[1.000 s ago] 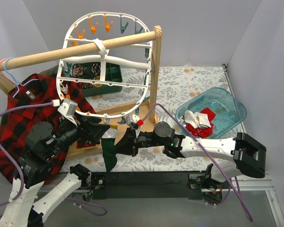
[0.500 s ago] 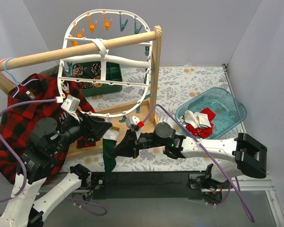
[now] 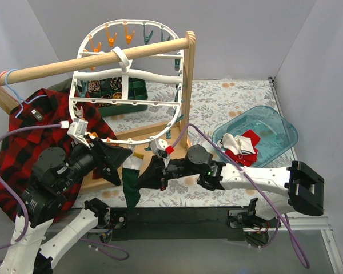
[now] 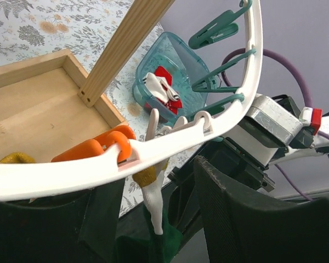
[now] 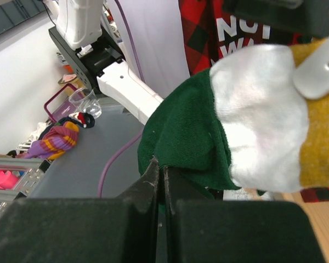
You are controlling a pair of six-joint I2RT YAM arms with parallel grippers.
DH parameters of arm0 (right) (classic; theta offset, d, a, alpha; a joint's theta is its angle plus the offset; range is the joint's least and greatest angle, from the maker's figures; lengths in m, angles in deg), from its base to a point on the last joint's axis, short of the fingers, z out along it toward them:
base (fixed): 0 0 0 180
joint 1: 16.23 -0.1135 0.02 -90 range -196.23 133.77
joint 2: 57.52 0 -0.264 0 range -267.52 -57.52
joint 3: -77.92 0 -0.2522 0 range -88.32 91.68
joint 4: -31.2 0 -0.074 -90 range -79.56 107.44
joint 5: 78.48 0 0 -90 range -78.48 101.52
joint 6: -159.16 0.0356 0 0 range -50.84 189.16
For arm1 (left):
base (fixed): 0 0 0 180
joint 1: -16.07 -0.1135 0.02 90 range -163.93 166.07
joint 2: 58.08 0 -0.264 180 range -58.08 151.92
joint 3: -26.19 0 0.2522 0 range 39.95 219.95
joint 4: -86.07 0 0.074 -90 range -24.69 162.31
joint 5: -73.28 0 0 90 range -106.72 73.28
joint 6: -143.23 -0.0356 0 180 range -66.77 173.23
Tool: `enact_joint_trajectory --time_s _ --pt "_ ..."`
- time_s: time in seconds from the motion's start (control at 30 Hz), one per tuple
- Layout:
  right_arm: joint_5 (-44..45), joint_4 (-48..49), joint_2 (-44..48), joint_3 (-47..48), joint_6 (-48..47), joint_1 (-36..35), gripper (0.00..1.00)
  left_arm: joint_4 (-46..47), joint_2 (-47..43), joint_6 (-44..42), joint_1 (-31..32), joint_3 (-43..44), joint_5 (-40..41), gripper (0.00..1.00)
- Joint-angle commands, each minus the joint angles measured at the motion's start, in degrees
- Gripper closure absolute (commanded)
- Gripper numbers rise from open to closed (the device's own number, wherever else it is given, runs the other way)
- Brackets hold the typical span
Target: Remove the socks clipped to the hanger
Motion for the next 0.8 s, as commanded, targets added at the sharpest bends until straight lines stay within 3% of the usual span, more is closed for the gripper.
enact_joint_trajectory --time_s 0.0,0.2,0.3,0.77 --pt "-1.90 -0.50 -0.75 4.46 -1.83 -0.44 0.99 2.09 -1.89 4.89 0.00 -1.33 0.72 0.50" --pt "-2.17 -2.26 -1.28 5.60 -2.53 -1.05 0.99 6.57 -4.88 3.14 0.00 -5.11 -0.33 0.48" --pt "-1.73 -3.66 -1.46 6.31 -2.88 -1.23 0.99 7.54 -4.53 1.65 0.00 -5.90 -1.65 0.53" --pt "-0.14 -6.31 -2.60 7.45 -4.64 -2.46 0.99 16.94 -8.92 3.66 0.00 -11.70 4.23 0.54"
